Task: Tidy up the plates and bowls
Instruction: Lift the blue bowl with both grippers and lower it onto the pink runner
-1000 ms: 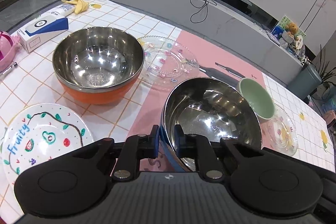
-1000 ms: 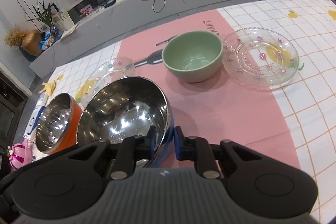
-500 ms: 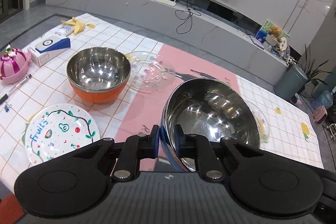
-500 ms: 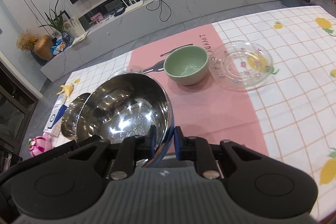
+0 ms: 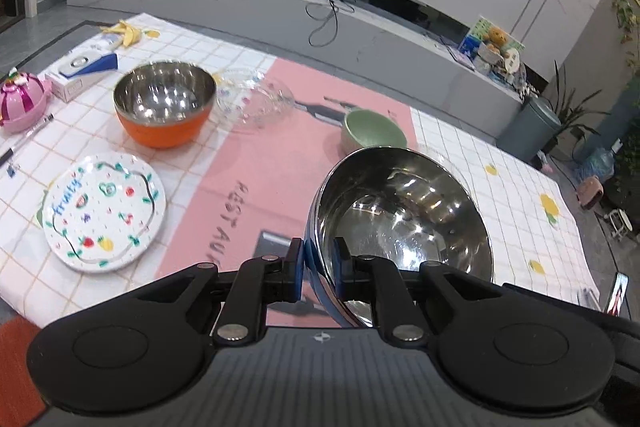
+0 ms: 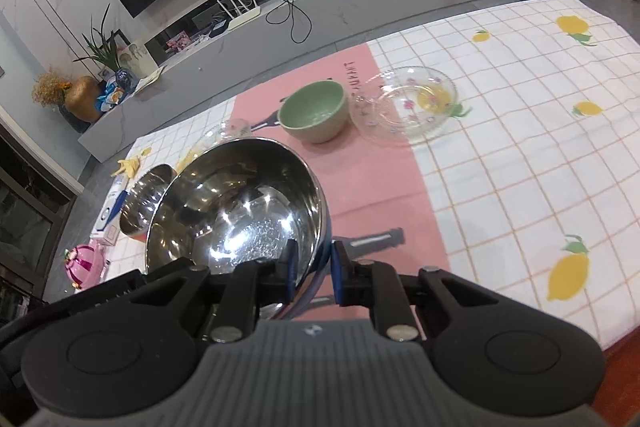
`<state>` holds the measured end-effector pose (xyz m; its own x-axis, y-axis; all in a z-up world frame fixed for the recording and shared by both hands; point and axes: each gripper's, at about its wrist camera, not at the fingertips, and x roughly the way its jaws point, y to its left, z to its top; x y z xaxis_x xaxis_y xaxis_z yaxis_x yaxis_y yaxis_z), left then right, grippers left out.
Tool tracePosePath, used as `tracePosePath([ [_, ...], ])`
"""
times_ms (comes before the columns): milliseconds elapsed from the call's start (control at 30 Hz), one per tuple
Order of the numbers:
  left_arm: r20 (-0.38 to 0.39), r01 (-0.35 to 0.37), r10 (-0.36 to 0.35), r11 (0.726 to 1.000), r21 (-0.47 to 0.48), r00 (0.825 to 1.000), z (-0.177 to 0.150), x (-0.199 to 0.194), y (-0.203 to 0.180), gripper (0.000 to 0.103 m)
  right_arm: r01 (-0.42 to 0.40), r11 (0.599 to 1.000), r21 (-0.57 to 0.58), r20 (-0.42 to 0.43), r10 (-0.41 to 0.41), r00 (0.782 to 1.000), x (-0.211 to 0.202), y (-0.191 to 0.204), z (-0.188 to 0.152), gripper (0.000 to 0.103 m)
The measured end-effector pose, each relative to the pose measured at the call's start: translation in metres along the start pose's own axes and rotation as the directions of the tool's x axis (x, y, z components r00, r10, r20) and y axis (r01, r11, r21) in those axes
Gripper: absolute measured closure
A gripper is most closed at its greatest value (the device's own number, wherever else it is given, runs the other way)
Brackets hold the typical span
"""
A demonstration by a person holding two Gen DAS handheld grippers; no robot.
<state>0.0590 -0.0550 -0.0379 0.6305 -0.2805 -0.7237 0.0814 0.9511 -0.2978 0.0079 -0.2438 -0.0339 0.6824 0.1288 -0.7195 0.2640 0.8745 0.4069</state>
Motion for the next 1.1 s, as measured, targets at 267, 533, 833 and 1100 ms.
tracePosePath([
  [267,-0.063,-0.012,0.012,1.0,0.011,0.998,-0.022,0.015,0.002,0.087,-0.004,0.999,0.042,-0.074,0.007,0.997,0.009,-0.026,-0.017,0.088],
  [533,-0.119,-0.03,0.03,1.0,0.002,0.992,-0.037,0.032,0.014,0.088,0.015,0.999,0.039,-0.128,-0.01,0.992,0.028,-0.029,-0.031,0.088],
  [833,-0.149,-0.041,0.039,0.999,-0.009,0.988,-0.041,0.042,0.025,0.088,0.034,0.999,0.04,-0.164,-0.027,0.986,0.046,-0.027,-0.039,0.087],
  [1100,-0.152,-0.035,0.034,0.999,-0.005,0.988,-0.039,0.043,0.026,0.088,0.029,0.999,0.03,-0.161,-0.024,0.987,0.046,-0.025,-0.038,0.084],
])
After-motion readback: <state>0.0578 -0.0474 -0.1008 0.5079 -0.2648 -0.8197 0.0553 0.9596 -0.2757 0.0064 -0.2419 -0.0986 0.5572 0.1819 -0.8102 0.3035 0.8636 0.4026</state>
